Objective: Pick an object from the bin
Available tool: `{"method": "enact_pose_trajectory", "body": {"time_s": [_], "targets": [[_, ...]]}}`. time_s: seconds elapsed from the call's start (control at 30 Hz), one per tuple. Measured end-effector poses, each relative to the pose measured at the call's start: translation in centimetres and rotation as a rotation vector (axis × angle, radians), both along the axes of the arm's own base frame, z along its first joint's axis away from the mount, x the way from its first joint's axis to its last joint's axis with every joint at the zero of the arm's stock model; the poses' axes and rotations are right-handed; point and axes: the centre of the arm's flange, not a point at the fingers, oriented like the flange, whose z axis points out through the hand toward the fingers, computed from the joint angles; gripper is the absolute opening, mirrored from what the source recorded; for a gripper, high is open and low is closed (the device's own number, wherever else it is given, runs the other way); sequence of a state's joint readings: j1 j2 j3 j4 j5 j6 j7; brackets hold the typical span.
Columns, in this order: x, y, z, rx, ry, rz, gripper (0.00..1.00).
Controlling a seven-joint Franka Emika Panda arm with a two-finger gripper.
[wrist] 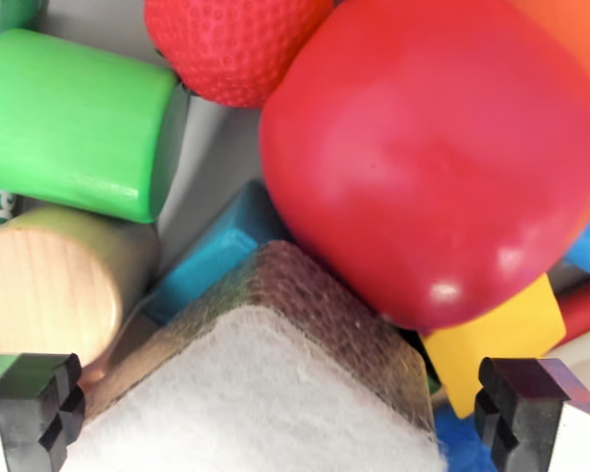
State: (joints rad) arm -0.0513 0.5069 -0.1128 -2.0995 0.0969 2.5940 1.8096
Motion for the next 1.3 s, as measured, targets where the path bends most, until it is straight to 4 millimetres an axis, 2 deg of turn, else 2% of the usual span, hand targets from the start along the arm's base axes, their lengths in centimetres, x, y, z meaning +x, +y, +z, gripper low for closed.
{"method": "enact_pose_trajectory", "body": {"time_s": [0.3,0.33,1.3], "targets": [[-0.03,0.02,-1.07,0.000,0.000,0.000,1.00],[-0.03,0.02,-1.09,0.000,0.000,0.000,0.00],[0.01,0.01,-1.06,0.000,-0.001,0.000,0.00]]}}
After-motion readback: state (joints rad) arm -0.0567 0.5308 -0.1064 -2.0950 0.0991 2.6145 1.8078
